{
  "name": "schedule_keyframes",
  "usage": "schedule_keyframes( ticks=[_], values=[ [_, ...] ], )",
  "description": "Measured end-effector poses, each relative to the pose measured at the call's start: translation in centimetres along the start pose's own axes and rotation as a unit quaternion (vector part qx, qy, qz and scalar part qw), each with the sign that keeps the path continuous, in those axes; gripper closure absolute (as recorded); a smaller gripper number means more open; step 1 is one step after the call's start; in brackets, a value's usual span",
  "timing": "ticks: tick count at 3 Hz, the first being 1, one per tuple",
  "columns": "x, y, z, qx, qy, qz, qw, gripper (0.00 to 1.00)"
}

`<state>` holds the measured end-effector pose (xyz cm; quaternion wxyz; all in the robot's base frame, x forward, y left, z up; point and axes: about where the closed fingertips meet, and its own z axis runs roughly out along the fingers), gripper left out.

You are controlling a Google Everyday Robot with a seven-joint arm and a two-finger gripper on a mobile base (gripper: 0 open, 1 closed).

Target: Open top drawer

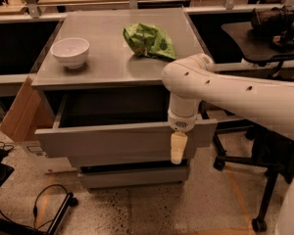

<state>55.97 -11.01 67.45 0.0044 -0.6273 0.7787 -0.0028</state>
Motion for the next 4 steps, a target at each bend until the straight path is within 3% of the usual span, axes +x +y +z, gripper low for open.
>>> schedule_keyframes(
  ticks=[1, 2, 3, 4],
  values=[
    [0.0, 1.0, 0.9, -0.021, 0.001, 0.003, 0.9998, 0.4],
    [0.0, 1.0, 0.4, -0.021, 0.001, 0.003, 0.9998, 0.69],
    [0.0, 1.0, 0.2, -0.021, 0.001, 0.003, 0.9998, 0.92],
    [0.0, 1.0, -0.2, -0.021, 0.001, 0.003, 0.9998, 1.0]
  ],
)
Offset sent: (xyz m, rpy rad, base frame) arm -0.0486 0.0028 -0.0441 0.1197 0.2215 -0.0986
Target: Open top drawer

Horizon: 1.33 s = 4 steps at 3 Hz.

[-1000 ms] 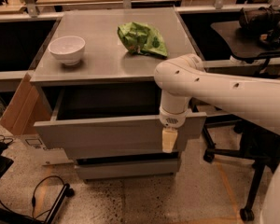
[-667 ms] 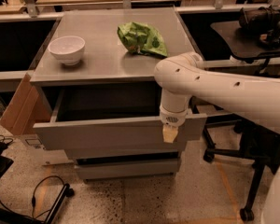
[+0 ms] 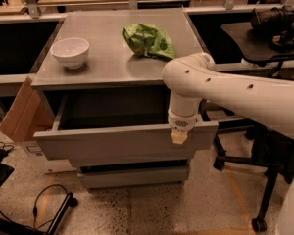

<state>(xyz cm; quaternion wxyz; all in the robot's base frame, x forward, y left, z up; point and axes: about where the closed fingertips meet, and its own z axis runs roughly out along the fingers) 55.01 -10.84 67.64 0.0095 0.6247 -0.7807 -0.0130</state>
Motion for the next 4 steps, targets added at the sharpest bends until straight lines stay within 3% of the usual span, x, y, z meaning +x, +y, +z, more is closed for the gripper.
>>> schedule_keyframes(
  ticks=[1, 2, 3, 4],
  values=[
    [0.0, 0.01, -0.35, 0.0, 0.0, 0.0, 1.0, 0.99],
    [0.0, 0.03, -0.83, 0.0, 0.0, 0.0, 1.0, 0.76],
    [0.01, 0.05, -1.06, 0.0, 0.0, 0.0, 1.0, 0.45],
    [0.04, 0.09, -0.96, -0.001, 0.001, 0.0, 1.0, 0.23]
  ],
)
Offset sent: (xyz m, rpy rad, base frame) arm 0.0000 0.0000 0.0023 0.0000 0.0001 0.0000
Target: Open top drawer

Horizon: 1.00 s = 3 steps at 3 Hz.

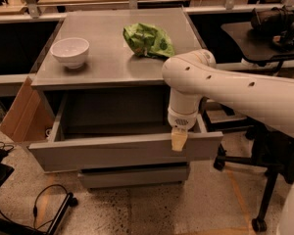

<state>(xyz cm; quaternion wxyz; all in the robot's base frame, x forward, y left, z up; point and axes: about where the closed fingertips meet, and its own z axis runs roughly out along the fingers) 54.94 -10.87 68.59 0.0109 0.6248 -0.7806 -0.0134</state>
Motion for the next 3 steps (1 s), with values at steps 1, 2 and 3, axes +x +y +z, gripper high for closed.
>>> schedule_keyframes(
  ticks=[1, 2, 3],
  values=[
    [0.1, 0.1, 0.1, -0.001, 0.001, 0.0, 1.0, 0.0],
    [0.1, 0.1, 0.1, -0.001, 0.001, 0.0, 1.0, 0.0],
    [0.8, 2.8, 1.2, -0.014, -0.006, 0.012, 0.9998, 0.01]
  ],
)
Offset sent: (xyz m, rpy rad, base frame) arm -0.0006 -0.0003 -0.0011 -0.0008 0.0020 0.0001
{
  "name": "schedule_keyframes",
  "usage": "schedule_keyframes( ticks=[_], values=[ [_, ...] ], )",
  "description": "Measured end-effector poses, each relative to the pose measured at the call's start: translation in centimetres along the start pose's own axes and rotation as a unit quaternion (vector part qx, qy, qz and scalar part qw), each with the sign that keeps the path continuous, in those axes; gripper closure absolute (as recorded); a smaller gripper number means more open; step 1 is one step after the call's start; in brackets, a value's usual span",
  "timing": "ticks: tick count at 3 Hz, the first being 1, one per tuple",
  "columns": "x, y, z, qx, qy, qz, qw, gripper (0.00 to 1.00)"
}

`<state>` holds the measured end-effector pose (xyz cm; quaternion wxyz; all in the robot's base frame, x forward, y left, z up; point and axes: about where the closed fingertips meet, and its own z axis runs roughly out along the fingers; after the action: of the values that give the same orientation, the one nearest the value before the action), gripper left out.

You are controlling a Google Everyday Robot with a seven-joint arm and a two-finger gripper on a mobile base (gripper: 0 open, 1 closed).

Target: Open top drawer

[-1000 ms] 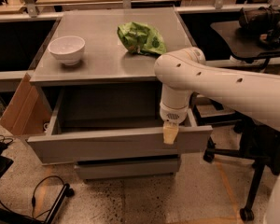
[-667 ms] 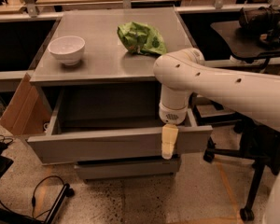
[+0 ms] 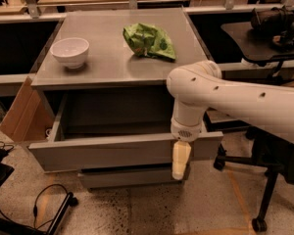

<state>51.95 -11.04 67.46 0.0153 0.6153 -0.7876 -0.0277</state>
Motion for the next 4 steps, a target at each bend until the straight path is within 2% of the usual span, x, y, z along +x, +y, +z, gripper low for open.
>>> schedule_keyframes(
  ticks=[1, 3, 4],
  values=[
    [0.6, 4.2, 1.6, -0.035, -0.017, 0.018, 0.9991, 0.23],
    [-0.6, 7.5, 1.5, -0.065, -0.027, 0.014, 0.9974, 0.69],
    [-1.1, 8.1, 1.5, -0.073, -0.032, 0.013, 0.9967, 0.6]
  ],
)
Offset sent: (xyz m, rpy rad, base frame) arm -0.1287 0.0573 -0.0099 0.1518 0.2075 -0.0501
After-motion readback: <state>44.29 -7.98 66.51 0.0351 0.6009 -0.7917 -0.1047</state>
